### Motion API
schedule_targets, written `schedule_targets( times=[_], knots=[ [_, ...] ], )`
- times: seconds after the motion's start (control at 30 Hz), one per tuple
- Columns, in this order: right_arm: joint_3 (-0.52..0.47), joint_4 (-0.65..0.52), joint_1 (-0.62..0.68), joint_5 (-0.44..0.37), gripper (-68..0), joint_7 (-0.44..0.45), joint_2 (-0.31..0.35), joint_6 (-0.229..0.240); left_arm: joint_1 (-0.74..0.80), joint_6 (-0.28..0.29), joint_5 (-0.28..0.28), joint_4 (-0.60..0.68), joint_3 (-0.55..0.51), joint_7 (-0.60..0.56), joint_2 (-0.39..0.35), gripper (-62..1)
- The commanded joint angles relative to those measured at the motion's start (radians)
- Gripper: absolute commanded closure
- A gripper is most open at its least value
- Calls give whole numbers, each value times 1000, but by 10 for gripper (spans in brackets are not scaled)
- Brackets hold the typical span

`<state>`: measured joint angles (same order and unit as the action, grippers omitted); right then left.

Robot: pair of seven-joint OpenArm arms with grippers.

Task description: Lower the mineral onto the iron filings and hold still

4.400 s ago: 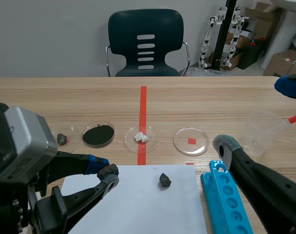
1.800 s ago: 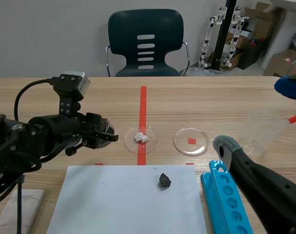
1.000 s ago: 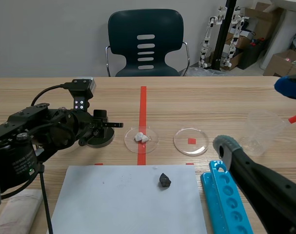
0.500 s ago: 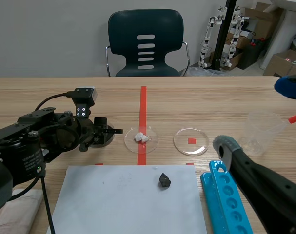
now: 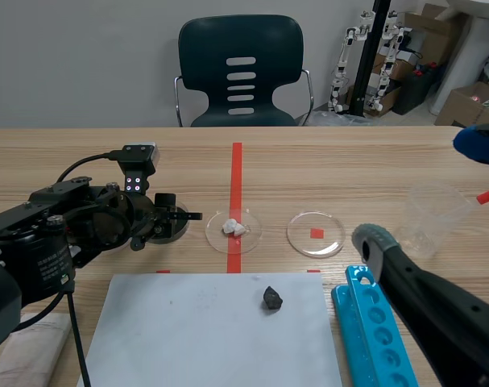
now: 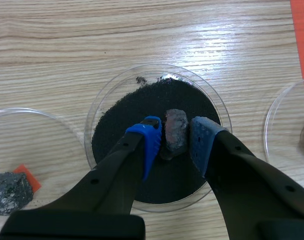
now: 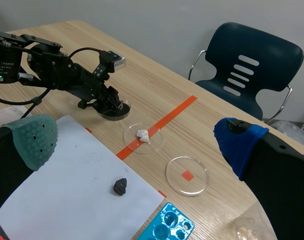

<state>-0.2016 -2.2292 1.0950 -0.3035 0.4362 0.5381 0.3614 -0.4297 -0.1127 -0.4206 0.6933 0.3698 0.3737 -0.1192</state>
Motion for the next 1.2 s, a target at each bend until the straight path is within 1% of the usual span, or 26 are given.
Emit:
schedule_targets(
  times=[0.0,0.6,0.7,0.77,0.9,1.03,1.1,1.17],
  knots=[
    [-7,-12,-1,-14,-679,14,4,-1,-14,-1,-2,13,-3,-9,5,-102],
    [-7,-12,-1,-14,-679,14,4,-1,-14,-1,-2,15,-4,-10,5,-102],
    [-7,-12,-1,-14,-679,14,4,-1,-14,-1,18,27,-4,-10,5,-102],
    [-7,-12,-1,-14,-679,14,4,-1,-14,-1,21,43,-4,-6,2,-102],
    [-7,-12,-1,-14,-679,14,4,-1,-6,3,21,96,-4,17,-15,-102],
    [-7,-12,-1,-14,-679,12,5,-1,33,5,29,192,-4,15,-42,-102],
    [-7,-12,-1,-14,-679,10,4,-1,67,29,48,261,-4,6,-62,-102],
    [-7,-12,-1,-14,-679,6,4,-1,106,50,51,341,-4,-8,-85,-102]
  ],
)
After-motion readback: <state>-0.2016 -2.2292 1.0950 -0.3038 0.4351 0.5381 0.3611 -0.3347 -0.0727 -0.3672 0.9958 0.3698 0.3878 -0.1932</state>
